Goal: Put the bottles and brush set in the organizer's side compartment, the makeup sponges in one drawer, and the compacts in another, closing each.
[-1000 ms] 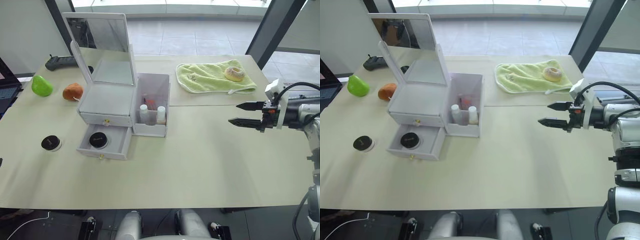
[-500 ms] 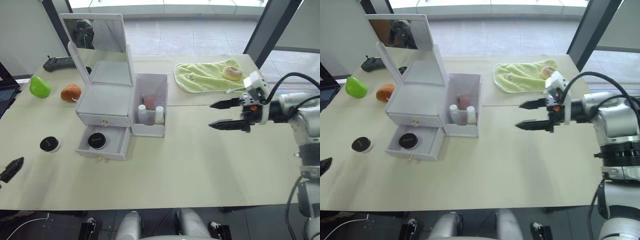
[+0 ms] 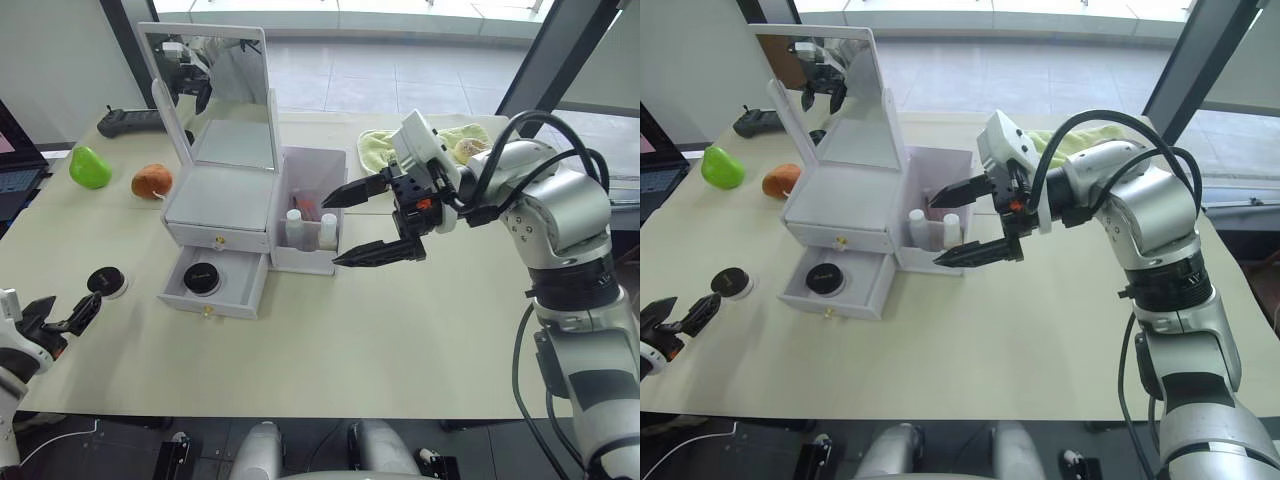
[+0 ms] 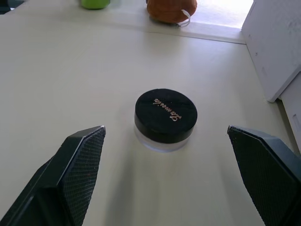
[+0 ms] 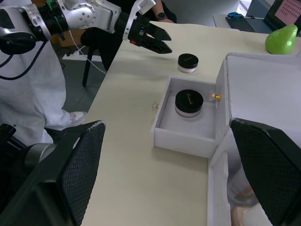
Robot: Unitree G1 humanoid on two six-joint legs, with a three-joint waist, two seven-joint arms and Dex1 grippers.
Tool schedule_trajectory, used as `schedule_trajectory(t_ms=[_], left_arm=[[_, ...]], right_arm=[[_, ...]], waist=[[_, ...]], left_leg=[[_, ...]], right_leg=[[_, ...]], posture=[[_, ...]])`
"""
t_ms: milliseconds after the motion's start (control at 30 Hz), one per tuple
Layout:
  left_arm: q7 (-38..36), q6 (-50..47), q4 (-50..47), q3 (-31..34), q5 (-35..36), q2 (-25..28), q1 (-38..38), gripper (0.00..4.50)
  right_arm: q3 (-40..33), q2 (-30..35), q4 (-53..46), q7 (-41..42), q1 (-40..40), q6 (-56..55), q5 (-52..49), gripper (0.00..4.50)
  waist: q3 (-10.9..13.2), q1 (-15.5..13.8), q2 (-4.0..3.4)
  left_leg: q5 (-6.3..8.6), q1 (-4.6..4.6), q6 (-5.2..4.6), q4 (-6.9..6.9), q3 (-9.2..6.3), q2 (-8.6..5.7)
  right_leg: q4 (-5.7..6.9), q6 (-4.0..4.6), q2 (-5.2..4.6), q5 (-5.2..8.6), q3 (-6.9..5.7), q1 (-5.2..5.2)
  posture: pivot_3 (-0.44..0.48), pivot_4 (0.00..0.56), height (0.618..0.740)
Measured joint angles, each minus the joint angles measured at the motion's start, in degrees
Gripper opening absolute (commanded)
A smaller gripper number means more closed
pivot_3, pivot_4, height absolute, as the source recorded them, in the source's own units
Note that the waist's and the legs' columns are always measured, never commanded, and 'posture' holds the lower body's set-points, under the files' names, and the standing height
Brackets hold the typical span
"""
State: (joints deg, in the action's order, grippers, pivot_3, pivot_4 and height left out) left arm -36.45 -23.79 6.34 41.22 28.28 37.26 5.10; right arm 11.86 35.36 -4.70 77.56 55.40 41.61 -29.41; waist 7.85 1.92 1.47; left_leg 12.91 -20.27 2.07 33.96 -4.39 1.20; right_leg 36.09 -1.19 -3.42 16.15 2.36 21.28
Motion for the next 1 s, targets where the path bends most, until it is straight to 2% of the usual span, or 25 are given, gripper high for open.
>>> schedule_trajectory(t_ms=[433, 533, 633, 900, 1000], left_arm=[[3.14, 6.36, 15.86, -8.53, -6.17, 1.45, -12.15, 4.48], [3.08, 7.85, 18.93, -9.79, -7.56, 1.52, -13.29, 3.85], [3.2, 8.49, 20.26, -10.97, -8.42, 1.85, -13.43, 2.93], [2.89, 8.8, 19.08, -10.7, -8.82, 4.06, -12.76, 2.9], [-2.46, 8.49, 15.01, -9.87, -6.87, 7.79, -9.06, 2.9]], right_arm=[[1.01, -1.64, -2.77, -5.27, 0.23, 2.69, -0.09, 4.5], [0.95, -1.47, -3.38, -5.74, 0.21, 3.15, -0.24, 4.5], [0.66, -1.2, -4.1, -6.5, 0.2, 4.07, -1.15, 4.5], [-0.25, -0.4, -4.32, -7.56, 0.2, 4.18, -1.33, 4.5], [-0.51, -0.41, -4.26, -7.83, 0.19, 4.29, -1.86, 4.5]], waist=[[-0.07, 0.62, 0.11], [-0.07, 0.61, 0.11], [-0.08, 0.58, 0.13], [-0.06, 0.62, 0.09], [0.04, 0.87, 0.09]], left_leg=[[-0.01, 0.03, -0.02, 0.01, -0.01, 0.02], [-0.01, 0.02, -0.01, 0.02, -0.01, 0.01], [-0.01, 0.02, -0.01, 0.02, -0.02, 0.02], [-0.01, 0.01, -0.01, 0.02, -0.02, 0.03], [-0.01, -0.01, -0.01, 0.0, -0.01, 0.11]], right_leg=[[0.11, -0.04, 0.1, -0.02, -0.02, 0.04], [0.1, -0.05, 0.08, -0.02, -0.02, 0.03], [0.11, -0.07, 0.08, -0.03, -0.02, 0.03], [0.1, -0.08, 0.07, -0.04, -0.02, 0.05], [0.12, -0.07, 0.1, -0.04, -0.01, 0.11]], posture=[[0.0, 0.15, 0.74], [0.0, 0.15, 0.74], [0.0, 0.15, 0.74], [0.0, 0.15, 0.74], [0.0, 0.15, 0.74]])
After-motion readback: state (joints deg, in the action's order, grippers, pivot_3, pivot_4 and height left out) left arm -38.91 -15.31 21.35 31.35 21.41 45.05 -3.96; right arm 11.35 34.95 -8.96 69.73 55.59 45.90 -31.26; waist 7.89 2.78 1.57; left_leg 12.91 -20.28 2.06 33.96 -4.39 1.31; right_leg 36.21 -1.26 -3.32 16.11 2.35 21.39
